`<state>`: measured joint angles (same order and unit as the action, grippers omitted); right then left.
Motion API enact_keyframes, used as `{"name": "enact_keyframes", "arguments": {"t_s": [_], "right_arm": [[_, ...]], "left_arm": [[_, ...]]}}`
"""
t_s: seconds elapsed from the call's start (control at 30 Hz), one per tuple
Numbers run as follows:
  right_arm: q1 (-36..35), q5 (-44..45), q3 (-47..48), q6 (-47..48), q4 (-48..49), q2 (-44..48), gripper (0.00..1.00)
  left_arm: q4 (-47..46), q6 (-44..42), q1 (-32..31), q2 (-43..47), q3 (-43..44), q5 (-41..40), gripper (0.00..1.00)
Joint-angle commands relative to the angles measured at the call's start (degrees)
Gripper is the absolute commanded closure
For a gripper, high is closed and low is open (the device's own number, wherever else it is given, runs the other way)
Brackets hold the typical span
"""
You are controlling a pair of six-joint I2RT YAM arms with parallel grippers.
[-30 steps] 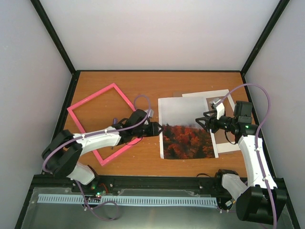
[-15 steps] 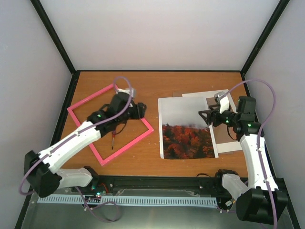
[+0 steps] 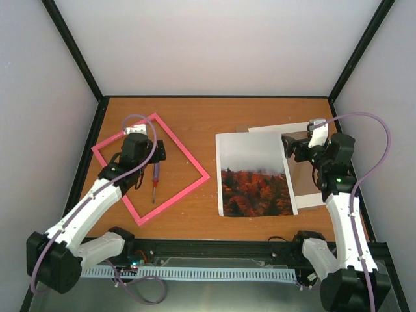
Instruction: Take the photo out of the frame
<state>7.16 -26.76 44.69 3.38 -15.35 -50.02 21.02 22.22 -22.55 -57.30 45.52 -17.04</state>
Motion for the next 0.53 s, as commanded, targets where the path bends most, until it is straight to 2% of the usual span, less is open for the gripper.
{"name": "enact_keyframes", "arguments": {"t_s": [0.0, 0.1, 0.27, 0.5], "right_arm": [[0.36, 5.66, -0.25, -5.05, 5.71, -1.10, 0.00], [0.34, 4.72, 0.42, -5.24, 4.82, -1.43, 0.00], [0.40, 7.60, 3.28, -5.47, 1.79, -1.26, 0.00], [0.36, 8.00, 1.44, -3.32, 3.06, -1.87, 0.00]], "left_arm": [[0.87, 5.11, 0.57, -4.27, 5.12, -9.83, 0.02], [4.32, 8.68, 0.57, -6.72, 7.10, -13.67, 0.02], [2.39, 7.26, 0.57, -5.59, 5.40, -11.84, 0.02], [-0.26, 4.69, 0.58, -3.01, 3.25, -11.09, 0.01]]}}
